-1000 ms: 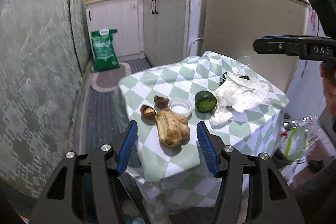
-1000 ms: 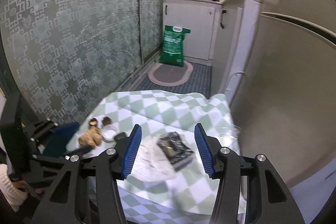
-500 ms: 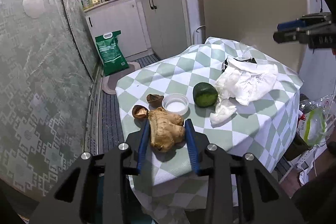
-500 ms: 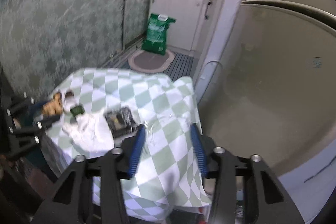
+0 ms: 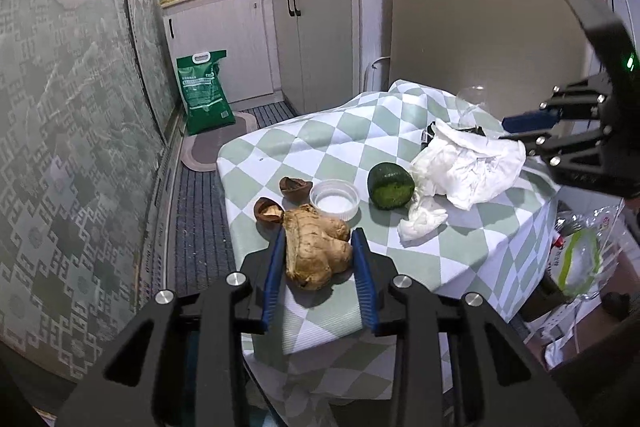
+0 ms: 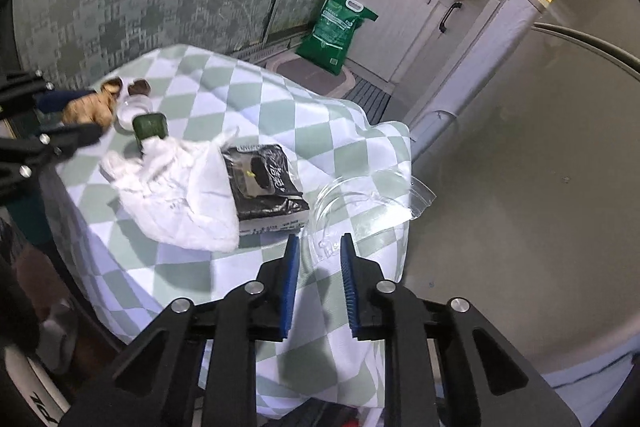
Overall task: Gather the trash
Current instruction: 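Grasp the ginger root with the left gripper while the right gripper grasps the clear plastic lid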
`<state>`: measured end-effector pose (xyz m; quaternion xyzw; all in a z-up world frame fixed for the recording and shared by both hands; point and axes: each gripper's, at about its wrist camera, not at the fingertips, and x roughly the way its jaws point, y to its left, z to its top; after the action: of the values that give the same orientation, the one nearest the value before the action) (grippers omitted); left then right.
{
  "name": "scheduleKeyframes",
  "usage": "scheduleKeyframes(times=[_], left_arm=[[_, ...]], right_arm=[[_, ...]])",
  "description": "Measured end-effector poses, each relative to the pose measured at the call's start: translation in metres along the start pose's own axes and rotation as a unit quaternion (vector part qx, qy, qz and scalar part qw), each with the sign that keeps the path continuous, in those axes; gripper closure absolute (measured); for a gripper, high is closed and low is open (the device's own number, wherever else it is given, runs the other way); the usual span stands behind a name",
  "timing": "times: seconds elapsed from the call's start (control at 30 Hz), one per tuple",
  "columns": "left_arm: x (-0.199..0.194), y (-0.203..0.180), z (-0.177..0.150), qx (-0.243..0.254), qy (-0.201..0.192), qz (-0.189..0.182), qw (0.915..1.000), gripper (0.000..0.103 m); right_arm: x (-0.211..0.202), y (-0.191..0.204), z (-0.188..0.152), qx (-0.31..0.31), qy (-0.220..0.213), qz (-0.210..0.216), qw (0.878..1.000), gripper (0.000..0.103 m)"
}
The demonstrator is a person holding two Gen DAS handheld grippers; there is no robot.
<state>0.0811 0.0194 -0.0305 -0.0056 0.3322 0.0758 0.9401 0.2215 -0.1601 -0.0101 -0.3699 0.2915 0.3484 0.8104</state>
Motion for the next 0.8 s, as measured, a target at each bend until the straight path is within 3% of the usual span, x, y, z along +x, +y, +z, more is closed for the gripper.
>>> scheduleKeyframes(times=[0.1, 0.3, 0.57, 0.8], left_arm=[[-0.001, 0.003, -0.001, -0.01, -0.003, -0.008, 0.9999, 0.068], [-0.002, 0.007, -0.001, -0.033, -0.009, -0.025, 0.9991, 0.068], [-0.005, 0.015, 0.001, -0.063, -0.014, -0.047, 0.9968, 0.068], [-0.015, 0.025, 0.004, -0.093, -0.032, -0.069, 0.9927, 0.068]], right_arm=[[0.006, 0.003, -0.001, -0.008, 0.005, -0.006, 1.0, 0.083], [0.013, 0.009, 0.001, -0.014, 0.005, -0.015, 1.0, 0.099], [-0.001, -0.003, 0.007, 0.023, -0.011, -0.016, 1.0, 0.101], [-0.024, -0.012, 0.017, 0.058, -0.045, 0.011, 0.997, 0.101]])
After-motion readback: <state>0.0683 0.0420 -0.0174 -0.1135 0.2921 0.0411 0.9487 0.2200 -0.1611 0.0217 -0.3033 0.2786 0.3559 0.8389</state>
